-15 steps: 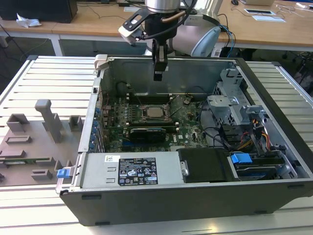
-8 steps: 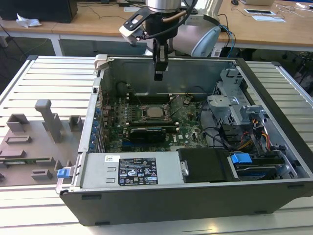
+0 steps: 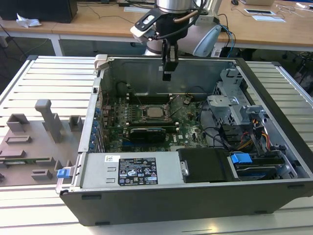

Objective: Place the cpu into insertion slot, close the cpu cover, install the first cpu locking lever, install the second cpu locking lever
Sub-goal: 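Close the cpu cover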

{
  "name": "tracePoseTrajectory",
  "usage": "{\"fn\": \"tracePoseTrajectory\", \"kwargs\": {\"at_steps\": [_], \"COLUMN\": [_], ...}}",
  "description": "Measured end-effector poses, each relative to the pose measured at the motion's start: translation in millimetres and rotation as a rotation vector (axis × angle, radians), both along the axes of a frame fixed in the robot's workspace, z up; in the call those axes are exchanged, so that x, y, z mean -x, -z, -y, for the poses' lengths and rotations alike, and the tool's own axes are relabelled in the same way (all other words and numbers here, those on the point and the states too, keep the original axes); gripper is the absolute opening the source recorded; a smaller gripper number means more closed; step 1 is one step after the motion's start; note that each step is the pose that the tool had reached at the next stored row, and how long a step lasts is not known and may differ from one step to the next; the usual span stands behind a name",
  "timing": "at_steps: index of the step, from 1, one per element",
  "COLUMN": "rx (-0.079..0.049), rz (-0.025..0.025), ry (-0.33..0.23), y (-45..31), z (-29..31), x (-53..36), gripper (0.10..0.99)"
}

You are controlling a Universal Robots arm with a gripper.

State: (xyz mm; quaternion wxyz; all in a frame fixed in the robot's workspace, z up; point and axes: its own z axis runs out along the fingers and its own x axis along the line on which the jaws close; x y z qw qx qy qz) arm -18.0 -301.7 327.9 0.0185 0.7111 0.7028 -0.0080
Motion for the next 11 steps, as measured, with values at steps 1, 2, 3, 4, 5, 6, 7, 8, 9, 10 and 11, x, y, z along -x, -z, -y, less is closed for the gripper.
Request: {"fn": "tracePoseTrajectory", "kwargs": {"at_steps": [1,2,3,4,5,6,7,8,9,10,11], "rx": [0.000,0.000,0.000,0.000,0.000,0.001,0.001,0.001,0.001,0.001,0.001], "rz": [-0.0008,-0.0015,-0.0031,-0.0041,-0.0048,-0.0074,-0.0095,-0.0113,-0.0122,-0.0127,-0.0130], "ry": [0.000,0.000,0.000,0.000,0.000,0.000,0.000,0.000,0.000,0.000,0.000], "y": [0.0,0.0,0.0,0.0,0.0,0.0,0.0,0.1,0.1,0.0,0.0], "z": [0.0,0.0,0.0,0.0,0.0,0.0,0.0,0.0,0.0,0.0,0.0], "x": [-3.9,-6.2,-11.6,-14.7,-17.3,-26.5,-33.8,-39.6,-42.5,-44.8,-46.1], "gripper": [0.106,0.106,0.106,0.106,0.106,0.106,0.106,0.106,0.106,0.106,0.106]}}
